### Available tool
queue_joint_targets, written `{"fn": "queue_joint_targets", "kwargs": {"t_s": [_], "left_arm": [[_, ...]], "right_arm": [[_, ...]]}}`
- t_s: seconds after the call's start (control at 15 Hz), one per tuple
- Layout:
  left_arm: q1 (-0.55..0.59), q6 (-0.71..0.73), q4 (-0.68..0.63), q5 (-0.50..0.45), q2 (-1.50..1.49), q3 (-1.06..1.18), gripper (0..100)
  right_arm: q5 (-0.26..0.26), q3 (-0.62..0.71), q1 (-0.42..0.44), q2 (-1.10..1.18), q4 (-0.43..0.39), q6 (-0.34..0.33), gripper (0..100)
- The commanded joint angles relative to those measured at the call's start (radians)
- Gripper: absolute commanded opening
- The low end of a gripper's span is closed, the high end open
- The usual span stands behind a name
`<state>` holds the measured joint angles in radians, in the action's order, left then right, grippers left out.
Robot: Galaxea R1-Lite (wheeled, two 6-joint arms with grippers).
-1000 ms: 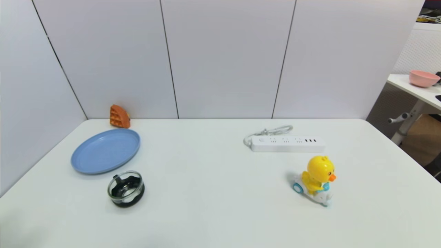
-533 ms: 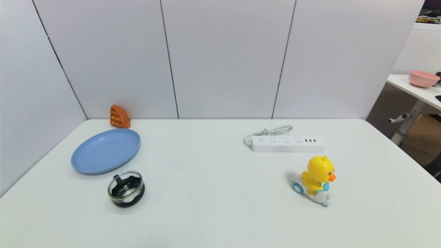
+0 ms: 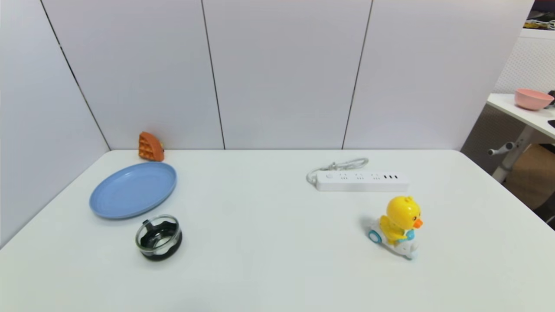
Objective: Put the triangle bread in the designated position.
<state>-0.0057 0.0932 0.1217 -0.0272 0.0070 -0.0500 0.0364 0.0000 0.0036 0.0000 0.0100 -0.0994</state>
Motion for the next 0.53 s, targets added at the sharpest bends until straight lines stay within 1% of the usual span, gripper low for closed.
{"fn": "queue_joint_targets", "kwargs": {"t_s": [0.07,0.53], "left_arm": [[0.000,-0.003,-0.002,0.000,-0.007,0.002,100],[0.001,-0.021,-0.002,0.004,-0.009,0.002,100]], "right_arm": [[0.000,0.002,-0.001,0.000,-0.001,0.000,100],[0.000,0.002,-0.001,0.000,-0.001,0.000,100]]}}
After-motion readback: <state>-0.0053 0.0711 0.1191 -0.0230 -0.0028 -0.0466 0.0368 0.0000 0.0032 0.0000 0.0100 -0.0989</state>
